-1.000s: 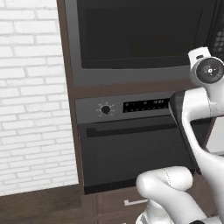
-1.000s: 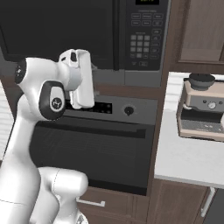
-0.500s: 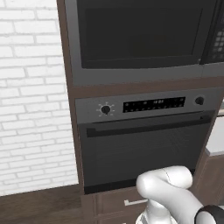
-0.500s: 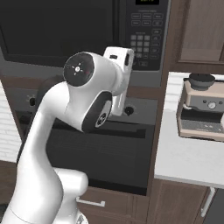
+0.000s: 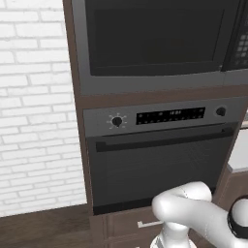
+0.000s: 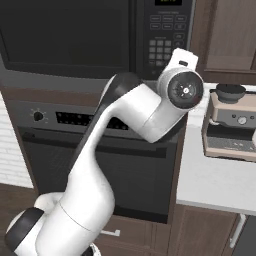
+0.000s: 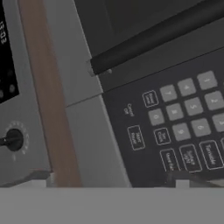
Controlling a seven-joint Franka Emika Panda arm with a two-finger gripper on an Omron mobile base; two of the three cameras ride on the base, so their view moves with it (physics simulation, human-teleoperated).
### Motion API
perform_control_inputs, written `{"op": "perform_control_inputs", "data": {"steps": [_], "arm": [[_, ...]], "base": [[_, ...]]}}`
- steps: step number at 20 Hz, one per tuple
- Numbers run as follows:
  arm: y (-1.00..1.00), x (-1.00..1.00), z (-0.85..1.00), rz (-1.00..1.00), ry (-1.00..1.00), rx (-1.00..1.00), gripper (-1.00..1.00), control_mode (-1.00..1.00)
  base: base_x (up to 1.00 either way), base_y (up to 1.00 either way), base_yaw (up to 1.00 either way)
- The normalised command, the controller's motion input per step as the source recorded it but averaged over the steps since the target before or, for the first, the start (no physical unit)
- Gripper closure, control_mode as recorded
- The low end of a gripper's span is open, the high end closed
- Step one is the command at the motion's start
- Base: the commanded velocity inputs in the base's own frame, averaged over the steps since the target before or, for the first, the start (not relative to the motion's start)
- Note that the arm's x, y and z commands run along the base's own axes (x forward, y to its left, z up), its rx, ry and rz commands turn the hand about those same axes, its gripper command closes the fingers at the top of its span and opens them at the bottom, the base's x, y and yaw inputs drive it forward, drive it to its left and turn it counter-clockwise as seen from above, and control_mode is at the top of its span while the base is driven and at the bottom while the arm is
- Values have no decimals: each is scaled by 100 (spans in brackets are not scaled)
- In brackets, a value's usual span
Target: Open the microwave, place the bowl with waffle inside the microwave, then close the microwave door and turn it on.
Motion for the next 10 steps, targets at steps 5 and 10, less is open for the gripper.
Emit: {"op": "perform_control_inputs", "data": {"steps": [5,10], "arm": [[19,68,0,14,-36,2,100,-100],[2,33,0,0,-26,0,100,-100]], "base": [[0,0,0],[0,0,0]]}}
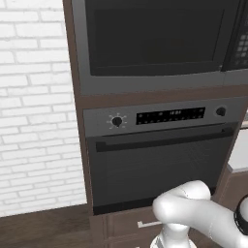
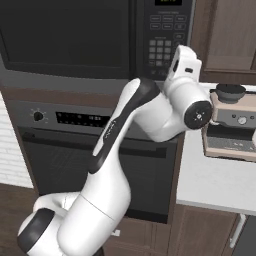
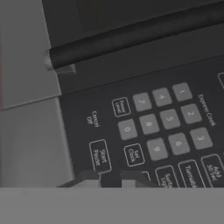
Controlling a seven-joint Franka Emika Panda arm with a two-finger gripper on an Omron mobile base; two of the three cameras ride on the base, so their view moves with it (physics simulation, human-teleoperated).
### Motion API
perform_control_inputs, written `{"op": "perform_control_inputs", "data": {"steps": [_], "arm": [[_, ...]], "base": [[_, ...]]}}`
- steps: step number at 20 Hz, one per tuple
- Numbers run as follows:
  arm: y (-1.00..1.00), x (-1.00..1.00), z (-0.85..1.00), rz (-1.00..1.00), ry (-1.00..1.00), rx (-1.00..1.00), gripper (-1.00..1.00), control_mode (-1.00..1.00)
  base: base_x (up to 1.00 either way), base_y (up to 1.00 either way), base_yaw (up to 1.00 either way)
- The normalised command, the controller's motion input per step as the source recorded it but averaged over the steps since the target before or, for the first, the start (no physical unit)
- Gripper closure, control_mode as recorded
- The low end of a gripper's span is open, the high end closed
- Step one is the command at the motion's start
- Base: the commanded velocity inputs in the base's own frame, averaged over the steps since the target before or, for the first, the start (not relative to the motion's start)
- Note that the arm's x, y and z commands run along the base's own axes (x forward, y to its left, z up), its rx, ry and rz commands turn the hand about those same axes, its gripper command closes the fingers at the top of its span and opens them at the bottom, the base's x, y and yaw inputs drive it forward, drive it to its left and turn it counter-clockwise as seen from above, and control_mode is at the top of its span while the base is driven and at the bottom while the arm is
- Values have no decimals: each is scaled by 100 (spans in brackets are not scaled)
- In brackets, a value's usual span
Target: Open the microwave, place the bowl with waffle inside the microwave, then close the microwave door and turn it on.
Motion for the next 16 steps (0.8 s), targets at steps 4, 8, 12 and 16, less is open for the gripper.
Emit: {"op": "perform_control_inputs", "data": {"steps": [4,8,12,16], "arm": [[0,27,0,-3,-17,0,100,-100],[0,17,0,-3,-14,0,100,-100],[0,5,0,-1,-12,0,100,-100],[0,14,0,0,-5,0,100,-100]], "base": [[0,0,0],[0,0,0],[0,0,0],[0,0,0]]}}
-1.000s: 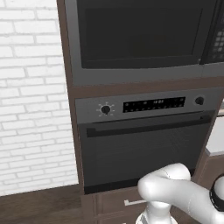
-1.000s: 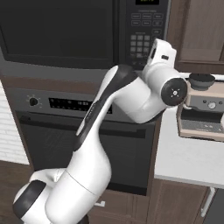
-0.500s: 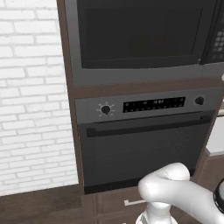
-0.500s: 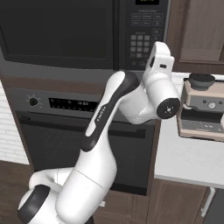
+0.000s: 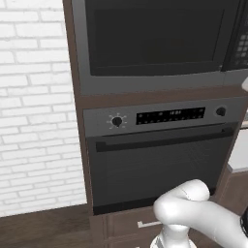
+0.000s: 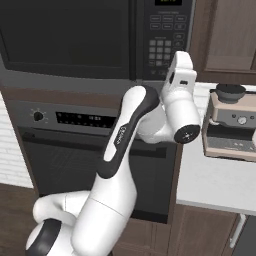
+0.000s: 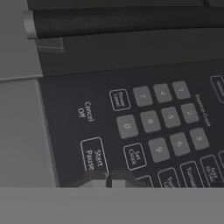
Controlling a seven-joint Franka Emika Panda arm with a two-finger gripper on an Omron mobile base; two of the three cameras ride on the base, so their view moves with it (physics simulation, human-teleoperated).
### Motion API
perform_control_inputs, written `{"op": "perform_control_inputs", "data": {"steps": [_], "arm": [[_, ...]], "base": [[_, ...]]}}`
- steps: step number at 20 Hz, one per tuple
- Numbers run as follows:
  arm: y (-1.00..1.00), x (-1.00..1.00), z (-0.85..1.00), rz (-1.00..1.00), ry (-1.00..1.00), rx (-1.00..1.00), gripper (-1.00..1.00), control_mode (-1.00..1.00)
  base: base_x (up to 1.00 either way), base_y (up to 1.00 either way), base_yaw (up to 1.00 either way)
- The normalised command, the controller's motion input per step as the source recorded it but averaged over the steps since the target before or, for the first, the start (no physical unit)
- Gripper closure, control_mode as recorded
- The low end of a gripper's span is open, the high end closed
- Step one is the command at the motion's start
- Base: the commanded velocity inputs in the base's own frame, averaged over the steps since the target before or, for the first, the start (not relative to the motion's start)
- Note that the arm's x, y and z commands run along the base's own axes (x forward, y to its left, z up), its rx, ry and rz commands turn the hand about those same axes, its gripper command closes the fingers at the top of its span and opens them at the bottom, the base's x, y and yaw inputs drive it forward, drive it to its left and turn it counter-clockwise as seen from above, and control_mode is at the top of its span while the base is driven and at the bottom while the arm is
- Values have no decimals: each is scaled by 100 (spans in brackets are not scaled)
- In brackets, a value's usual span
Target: Open the microwave, place the bowl with waffle inside the microwave, then close the microwave door and turn it on.
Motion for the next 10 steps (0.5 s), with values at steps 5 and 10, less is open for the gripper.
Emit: {"op": "perform_control_inputs", "data": {"steps": [5,10], "arm": [[0,27,0,0,0,0,100,-100],[19,-8,0,0,-2,0,100,-100]], "base": [[0,0,0],[0,0,0]]}}
